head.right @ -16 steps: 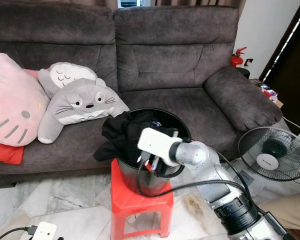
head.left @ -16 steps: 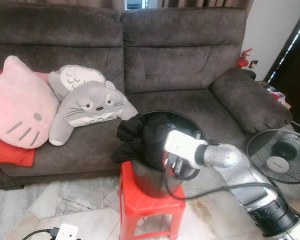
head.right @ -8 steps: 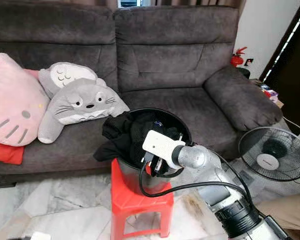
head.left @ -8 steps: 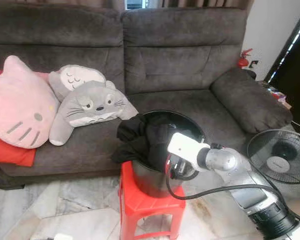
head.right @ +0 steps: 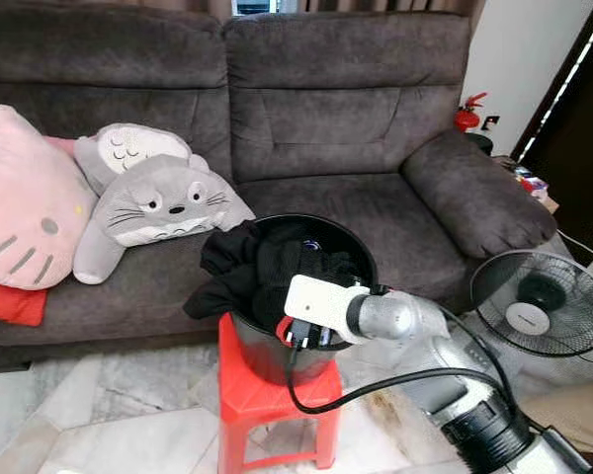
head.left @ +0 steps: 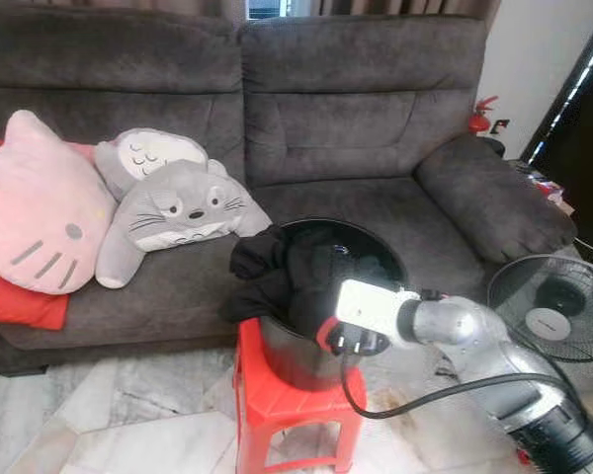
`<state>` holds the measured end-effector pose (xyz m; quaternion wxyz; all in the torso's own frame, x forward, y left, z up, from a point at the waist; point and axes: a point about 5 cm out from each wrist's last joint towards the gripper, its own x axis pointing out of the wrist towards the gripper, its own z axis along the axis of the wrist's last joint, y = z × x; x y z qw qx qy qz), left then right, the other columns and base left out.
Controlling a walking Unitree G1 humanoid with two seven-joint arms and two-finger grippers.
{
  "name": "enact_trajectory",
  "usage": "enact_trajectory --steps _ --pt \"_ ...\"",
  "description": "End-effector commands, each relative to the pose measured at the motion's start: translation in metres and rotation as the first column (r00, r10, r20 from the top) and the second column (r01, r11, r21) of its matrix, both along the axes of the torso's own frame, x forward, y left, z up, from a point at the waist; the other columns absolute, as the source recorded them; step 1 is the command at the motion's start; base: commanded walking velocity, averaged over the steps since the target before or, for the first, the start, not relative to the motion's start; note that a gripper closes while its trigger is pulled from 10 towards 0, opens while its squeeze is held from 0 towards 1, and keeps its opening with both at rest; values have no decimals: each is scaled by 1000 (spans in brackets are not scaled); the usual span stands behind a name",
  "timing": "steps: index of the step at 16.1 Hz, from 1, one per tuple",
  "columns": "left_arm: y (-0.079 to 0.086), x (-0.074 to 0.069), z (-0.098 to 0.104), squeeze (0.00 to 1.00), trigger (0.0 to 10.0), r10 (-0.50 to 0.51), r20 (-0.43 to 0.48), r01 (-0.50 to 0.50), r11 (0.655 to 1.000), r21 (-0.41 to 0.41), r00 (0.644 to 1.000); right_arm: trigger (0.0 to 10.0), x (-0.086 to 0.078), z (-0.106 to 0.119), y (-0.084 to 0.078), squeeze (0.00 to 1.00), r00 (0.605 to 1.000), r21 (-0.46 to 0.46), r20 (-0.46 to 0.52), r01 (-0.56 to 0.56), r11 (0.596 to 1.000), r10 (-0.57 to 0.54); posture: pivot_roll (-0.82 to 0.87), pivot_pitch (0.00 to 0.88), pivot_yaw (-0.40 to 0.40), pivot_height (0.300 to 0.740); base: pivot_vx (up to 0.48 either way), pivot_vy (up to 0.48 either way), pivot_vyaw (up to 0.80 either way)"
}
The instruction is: Hang hanger
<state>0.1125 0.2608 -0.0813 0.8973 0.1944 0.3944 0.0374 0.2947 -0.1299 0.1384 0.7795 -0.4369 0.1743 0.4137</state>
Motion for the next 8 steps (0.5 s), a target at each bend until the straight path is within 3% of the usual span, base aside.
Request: enact_trajectory --steps 1,2,3,8 --pt "-3 -4 -2 0 10000 -21 -19 20 1000 -10 1000 10000 -1 5 -1 1000 1000 -31 21 -21 999 22 -18 0 -72 740 0 0 0" --pt "-3 -3 -2 0 10000 -23 -20 23 1000 -10 1000 10000 -2 6 -2 90 999 -34 18 -29 999 30 -18 0 -71 740 0 0 0" --pt "-3 -3 -2 0 10000 -24 -21 24 1000 -10 999 10000 -2 7 -2 0 999 -34 22 -29 999 30 -18 0 -71 740 0 0 0" --pt "-4 -3 -2 0 10000 -29 -24 29 999 -13 999 10000 -8 6 -17 0 999 -97 30 20 995 -17 -22 0 -69 740 0 0 0"
